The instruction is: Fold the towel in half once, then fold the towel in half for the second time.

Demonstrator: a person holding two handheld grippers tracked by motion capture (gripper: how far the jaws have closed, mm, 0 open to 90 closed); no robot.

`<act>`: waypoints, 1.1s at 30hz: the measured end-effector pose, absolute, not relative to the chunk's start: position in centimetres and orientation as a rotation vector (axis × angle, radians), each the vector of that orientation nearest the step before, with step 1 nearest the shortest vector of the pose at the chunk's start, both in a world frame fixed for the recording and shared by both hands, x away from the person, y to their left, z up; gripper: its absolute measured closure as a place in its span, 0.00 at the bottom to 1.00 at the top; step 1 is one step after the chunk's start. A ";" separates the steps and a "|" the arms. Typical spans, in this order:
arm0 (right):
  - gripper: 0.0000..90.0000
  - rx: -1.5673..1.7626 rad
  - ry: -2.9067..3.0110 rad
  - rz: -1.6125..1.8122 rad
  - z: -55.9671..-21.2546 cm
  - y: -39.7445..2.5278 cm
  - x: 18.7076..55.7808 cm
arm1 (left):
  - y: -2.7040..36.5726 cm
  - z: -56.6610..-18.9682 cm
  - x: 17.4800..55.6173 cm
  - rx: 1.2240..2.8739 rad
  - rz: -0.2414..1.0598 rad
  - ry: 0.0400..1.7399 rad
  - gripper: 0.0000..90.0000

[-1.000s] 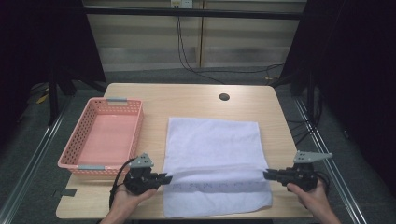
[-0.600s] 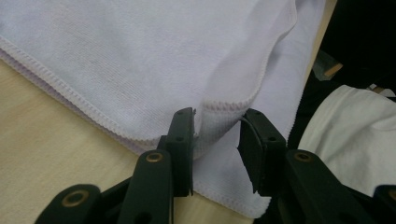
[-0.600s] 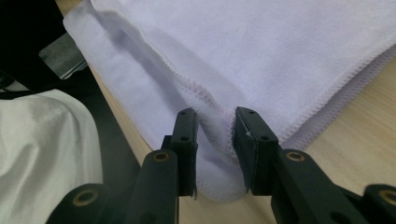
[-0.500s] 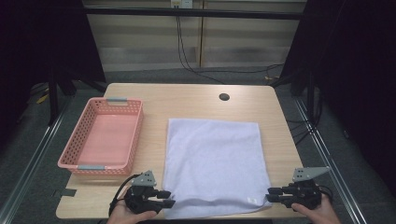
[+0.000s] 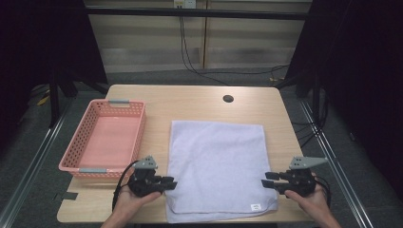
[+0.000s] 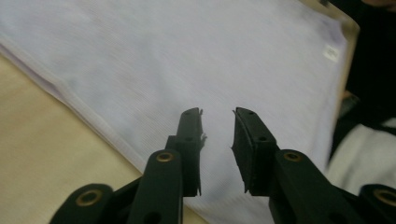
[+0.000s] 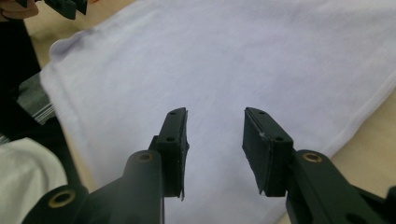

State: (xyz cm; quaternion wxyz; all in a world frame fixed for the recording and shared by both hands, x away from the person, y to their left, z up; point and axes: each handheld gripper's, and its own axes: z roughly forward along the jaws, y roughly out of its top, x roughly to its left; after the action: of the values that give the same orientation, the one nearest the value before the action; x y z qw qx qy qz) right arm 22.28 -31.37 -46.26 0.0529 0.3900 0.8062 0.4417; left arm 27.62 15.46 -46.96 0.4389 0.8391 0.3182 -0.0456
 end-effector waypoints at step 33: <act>0.58 1.207 2.512 1.006 -49.3 -29.6 24.6 | 11.7 -49.7 30.2 2.186 -0.071 0.807 0.75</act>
State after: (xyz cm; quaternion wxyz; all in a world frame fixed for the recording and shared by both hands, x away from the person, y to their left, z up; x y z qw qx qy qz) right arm 24.59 -29.63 -49.31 0.0894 0.4058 0.8444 0.3382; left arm 30.18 11.72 -49.73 0.3944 0.8617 0.3181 -0.0280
